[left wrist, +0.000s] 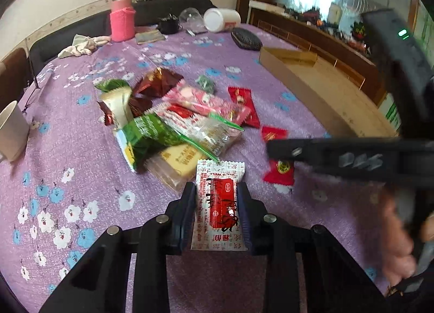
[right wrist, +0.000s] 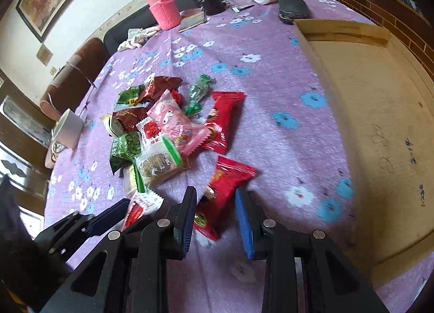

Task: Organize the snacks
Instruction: 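Grasp the white-red sachet with left gripper while right gripper grasps red candy packet, then carry both packets over the cardboard tray and open both grippers to drop them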

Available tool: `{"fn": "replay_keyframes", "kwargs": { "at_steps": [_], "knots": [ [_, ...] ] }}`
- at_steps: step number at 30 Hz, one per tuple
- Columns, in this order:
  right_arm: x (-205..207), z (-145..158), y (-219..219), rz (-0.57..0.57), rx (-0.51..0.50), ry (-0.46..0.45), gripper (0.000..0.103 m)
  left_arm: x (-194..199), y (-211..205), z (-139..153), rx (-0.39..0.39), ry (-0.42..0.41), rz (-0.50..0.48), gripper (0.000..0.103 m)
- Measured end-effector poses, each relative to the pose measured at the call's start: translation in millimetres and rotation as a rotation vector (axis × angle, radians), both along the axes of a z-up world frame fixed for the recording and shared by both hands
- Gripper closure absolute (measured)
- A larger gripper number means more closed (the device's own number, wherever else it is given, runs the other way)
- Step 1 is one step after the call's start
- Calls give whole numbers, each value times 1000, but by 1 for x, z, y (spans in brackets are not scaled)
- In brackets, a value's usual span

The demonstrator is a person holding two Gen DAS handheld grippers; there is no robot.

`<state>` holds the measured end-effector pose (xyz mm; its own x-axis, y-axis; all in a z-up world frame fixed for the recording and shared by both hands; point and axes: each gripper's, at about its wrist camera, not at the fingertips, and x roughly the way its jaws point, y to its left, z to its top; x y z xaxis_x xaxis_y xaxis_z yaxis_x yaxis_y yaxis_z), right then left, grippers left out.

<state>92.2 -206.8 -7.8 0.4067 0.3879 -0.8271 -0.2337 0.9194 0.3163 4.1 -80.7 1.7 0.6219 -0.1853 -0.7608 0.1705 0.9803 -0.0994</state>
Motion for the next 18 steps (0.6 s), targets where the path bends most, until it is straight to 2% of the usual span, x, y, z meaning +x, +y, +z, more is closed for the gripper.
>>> {"fn": "replay_keyframes", "kwargs": {
  "at_steps": [4, 6, 7, 12, 18],
  "knots": [
    [-3, -2, 19, 21, -113, -57, 70, -2, 6, 3, -27, -14, 13, 74],
    [-7, -3, 22, 40, -156, -85, 81, -2, 7, 4, -32, -17, 15, 74],
    [-9, -3, 21, 45, -170, -96, 83, -2, 7, 5, -34, -22, 14, 74],
    [-20, 2, -1, 44, -67, -101, 83, -5, 6, 8, -35, -43, 10, 74],
    [-29, 21, -26, 9, 3, -144, 83, -10, 6, 13, -53, -77, -3, 74]
  ]
}}
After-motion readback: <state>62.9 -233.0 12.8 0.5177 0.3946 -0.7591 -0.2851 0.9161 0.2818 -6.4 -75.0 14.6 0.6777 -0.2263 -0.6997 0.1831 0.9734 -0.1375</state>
